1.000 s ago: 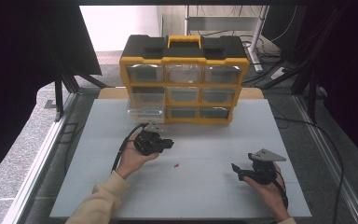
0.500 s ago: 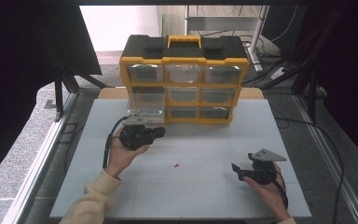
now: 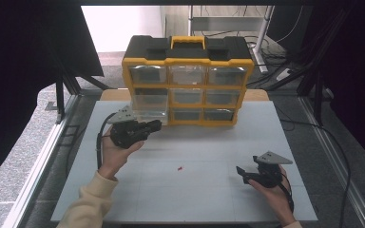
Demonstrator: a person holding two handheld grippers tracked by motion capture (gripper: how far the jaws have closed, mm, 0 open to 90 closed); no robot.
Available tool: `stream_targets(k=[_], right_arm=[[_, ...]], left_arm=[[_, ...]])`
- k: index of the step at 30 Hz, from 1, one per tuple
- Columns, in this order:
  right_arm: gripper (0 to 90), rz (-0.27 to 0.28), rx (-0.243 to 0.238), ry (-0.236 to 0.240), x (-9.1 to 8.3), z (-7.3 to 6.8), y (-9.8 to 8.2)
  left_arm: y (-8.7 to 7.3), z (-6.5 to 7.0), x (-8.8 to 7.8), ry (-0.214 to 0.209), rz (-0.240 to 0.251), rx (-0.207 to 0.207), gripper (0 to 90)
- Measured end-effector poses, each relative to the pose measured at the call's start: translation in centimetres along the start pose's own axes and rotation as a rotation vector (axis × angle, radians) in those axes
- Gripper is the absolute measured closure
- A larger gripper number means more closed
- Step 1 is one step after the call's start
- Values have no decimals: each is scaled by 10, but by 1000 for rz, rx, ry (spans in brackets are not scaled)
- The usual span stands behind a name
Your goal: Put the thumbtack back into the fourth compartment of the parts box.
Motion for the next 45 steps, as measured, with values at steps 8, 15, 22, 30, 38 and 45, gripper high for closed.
stream_targets(k=[8,15,22,30,38,45], right_arm=[[188,1,3,-3,0,0,0],[187,-2,5,-3,0,0,0],[187,-3,4,-3,0,0,-1],[187,-3,5,-5,0,0,-1],[187,-2,4,-5,0,1,0],[187,-2,4,-5,0,1,-1]], left_arm=[[22,-3,-4,11,30,12,836],[42,-10,-6,29,51,18,836],[54,-25,-9,50,60,0,836],[58,-47,-5,76,62,-44,836],[58,-64,5,114,35,-60,835],[51,-75,13,132,2,-77,832]])
Point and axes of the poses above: each handheld gripper's, and its own axes: x roughly forward along the jaws, y roughly out of its top, z roughly to its right, the point moved 10 cm from there along x, roughly forward along the jaws, and after that the axes turned 2 degrees about -z, right-handed, at the moved point
